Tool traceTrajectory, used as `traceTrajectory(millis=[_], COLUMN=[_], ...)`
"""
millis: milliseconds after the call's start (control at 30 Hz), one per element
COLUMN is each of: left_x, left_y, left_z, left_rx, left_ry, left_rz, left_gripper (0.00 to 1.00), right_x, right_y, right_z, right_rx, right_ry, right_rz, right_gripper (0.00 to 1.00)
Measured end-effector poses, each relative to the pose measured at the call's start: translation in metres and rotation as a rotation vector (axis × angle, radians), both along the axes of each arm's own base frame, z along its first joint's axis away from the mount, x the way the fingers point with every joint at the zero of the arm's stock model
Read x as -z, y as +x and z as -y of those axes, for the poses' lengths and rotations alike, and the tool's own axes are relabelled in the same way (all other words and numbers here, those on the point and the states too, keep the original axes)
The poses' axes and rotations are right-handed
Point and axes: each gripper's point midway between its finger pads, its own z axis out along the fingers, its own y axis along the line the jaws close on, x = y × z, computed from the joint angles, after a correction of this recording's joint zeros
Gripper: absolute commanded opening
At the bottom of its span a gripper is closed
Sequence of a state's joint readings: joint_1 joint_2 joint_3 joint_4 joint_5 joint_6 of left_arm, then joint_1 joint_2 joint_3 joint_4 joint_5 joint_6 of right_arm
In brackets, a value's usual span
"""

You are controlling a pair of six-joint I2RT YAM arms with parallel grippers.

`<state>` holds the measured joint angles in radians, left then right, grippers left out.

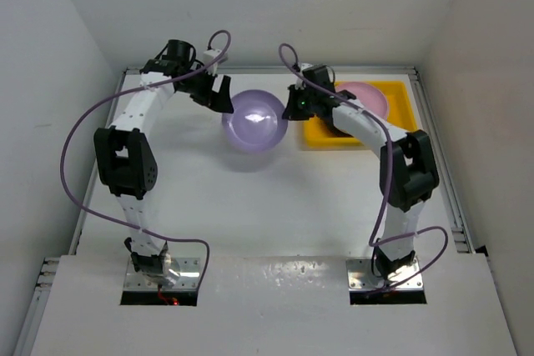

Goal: Place the plates into the plastic bin on the countertop

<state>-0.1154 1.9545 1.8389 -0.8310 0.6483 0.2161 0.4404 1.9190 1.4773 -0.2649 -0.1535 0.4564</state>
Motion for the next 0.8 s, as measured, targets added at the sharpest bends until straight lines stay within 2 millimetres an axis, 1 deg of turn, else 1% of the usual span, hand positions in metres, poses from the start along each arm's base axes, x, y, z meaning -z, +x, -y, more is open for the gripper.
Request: traceTrajectory(millis=[67,100,133,233,300,367,400,433,500,633,667,767,800], left_x=[-0.002,-0.004,-0.006,-0.010,-0.009,-0.007,-0.006,-0.005,-0.002,0.002,0.003,0.003,0.003], left_y=[0.006,0.009,0.013,0.024,0.028,0.031,0.032,0.032,0.031,0.029,0.028,0.027,0.028], left_z=[-0.010,-0.014,-0.021,-0.047,-0.068,-0.086,-0.092,-0.097,-0.100,-0.099,-0.099,-0.098,-0.098], left_rx=[-0.040,-0.059,-0.080,-0.155,-0.210,-0.251,-0.267,-0.277,-0.284,-0.278,-0.278,-0.276,-0.275], left_ry=[0.022,0.033,0.043,0.063,0.078,0.092,0.098,0.100,0.102,0.097,0.097,0.094,0.092], left_rz=[0.006,0.013,0.020,0.037,0.036,0.032,0.030,0.028,0.018,0.006,0.002,0.001,0.002], left_gripper=[1.00,1.00,1.00,1.00,1.00,1.00,1.00,1.00,1.00,1.00,1.00,1.00,1.00], right_x=[-0.007,-0.012,-0.018,-0.039,-0.047,-0.049,-0.047,-0.043,-0.035,-0.011,-0.006,0.009,0.014], right_y=[0.009,0.014,0.020,0.031,0.030,0.025,0.022,0.019,0.013,0.011,0.013,0.022,0.022], right_z=[0.029,0.050,0.074,0.168,0.239,0.287,0.302,0.315,0.325,0.329,0.329,0.330,0.331], right_rx=[0.089,0.147,0.215,0.452,0.646,0.784,0.831,0.870,0.904,0.914,0.912,0.913,0.916], right_ry=[0.010,0.012,0.013,0.028,0.007,-0.027,-0.044,-0.062,-0.088,-0.121,-0.127,-0.135,-0.139], right_rz=[-0.010,-0.010,-0.007,0.015,0.025,0.024,0.016,0.006,-0.024,-0.090,-0.110,-0.149,-0.161], right_gripper=[0.00,0.00,0.00,0.00,0.00,0.00,0.00,0.00,0.00,0.01,0.11,0.35,0.50])
